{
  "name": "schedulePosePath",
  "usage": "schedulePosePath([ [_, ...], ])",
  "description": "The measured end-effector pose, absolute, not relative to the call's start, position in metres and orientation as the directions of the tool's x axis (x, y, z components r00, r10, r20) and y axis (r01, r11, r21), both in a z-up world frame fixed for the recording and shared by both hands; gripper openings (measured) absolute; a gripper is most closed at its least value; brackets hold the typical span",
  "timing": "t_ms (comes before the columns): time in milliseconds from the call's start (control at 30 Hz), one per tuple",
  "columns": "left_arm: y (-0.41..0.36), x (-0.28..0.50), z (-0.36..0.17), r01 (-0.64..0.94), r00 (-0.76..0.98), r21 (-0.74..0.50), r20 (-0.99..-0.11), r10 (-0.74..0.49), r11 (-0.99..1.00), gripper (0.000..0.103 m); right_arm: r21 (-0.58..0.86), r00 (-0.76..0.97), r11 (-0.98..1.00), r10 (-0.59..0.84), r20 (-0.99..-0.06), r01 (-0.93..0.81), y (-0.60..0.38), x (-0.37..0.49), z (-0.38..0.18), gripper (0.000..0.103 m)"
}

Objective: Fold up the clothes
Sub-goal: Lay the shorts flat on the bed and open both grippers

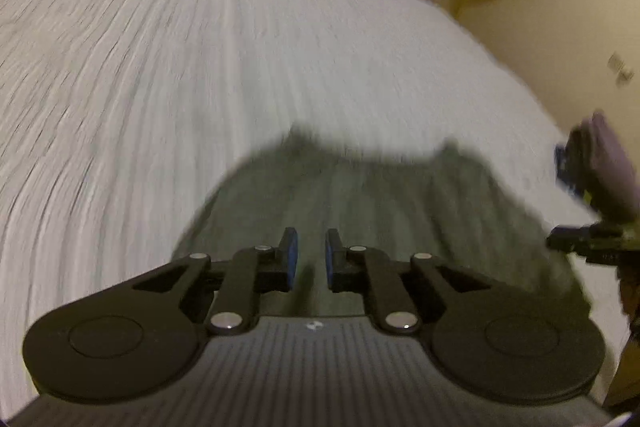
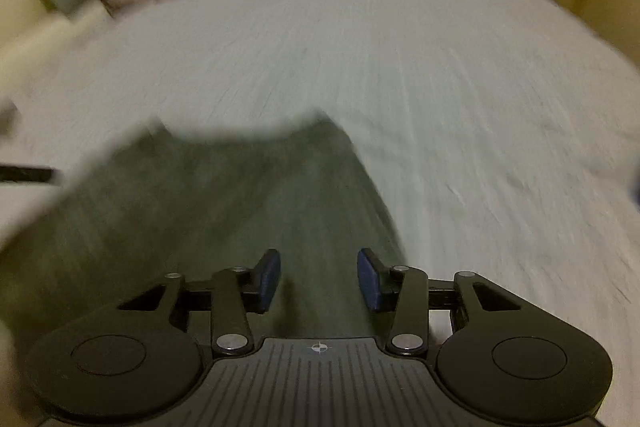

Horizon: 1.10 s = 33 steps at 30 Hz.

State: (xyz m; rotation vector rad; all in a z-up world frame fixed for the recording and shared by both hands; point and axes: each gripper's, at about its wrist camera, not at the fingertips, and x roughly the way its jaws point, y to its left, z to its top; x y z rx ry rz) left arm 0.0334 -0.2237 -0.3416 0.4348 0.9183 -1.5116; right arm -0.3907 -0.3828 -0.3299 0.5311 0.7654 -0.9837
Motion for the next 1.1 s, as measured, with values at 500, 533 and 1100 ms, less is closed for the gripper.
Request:
schedulePosePath([
  [500,-0.165,0.063,-0.359,0.896,-0.209,-0.432,-0.62,-0.756,0.107,0.014,0.336,0.35,0.143,-0.619,-0.704,0.931,-0.329,-0.515,-0.345,0.042],
  [533,-0.167,0.06,-0.362,0.901,-0.217,-0.425,-0.62,-0.754,0.091,0.014,0.35,0.363,0.149,-0.619,-0.697,0.925,-0.329,-0.52,-0.346,0.013],
  [1100,-0.056,-0.013,-0.335,0.956,-0.08,-0.274,-0.597,-0.798,0.109,0.03,0.433,0.34,0.089,-0.764,-0.548,0.897,-0.22,-0.521,-0.312,0.075],
])
